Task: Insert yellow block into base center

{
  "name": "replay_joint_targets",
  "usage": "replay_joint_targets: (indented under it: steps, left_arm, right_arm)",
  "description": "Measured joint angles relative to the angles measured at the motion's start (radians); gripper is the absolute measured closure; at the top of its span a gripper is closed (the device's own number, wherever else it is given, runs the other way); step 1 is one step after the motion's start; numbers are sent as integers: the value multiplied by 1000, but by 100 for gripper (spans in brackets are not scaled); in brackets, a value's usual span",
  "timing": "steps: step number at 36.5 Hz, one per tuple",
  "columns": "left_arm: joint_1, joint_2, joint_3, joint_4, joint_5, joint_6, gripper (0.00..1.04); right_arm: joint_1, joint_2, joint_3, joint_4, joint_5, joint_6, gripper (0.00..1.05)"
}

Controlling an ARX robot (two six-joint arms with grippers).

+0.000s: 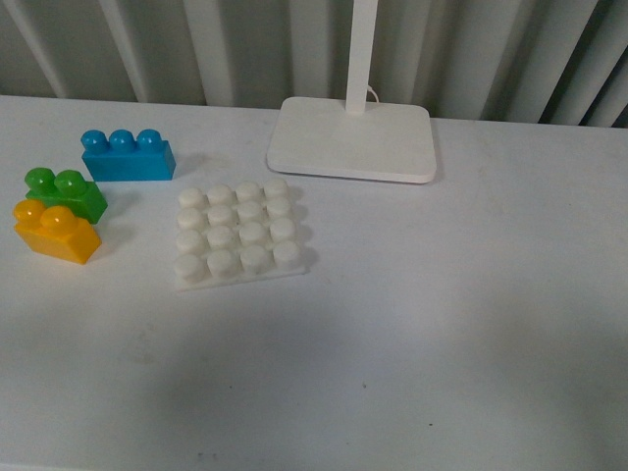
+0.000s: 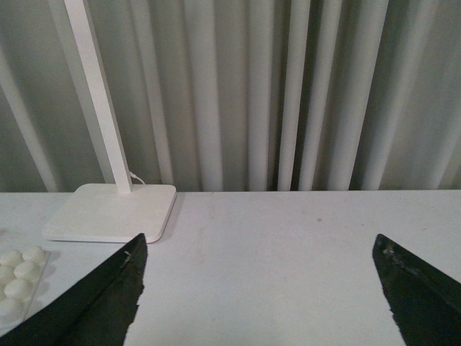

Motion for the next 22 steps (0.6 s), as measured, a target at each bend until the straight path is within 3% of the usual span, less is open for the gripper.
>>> replay_joint_targets:
  steps: [2,13,22]
  left_arm:
    - [-10,82,0,79,-2,-2,6]
    - [10,783,26,691,95,132,6]
    - [32,1131,124,883,116,192,6]
  right_arm:
    - [0,0,0,0,0,1,7]
    - [0,0,0,0,0,0,9]
    - [0,0,0,0,0,0,9]
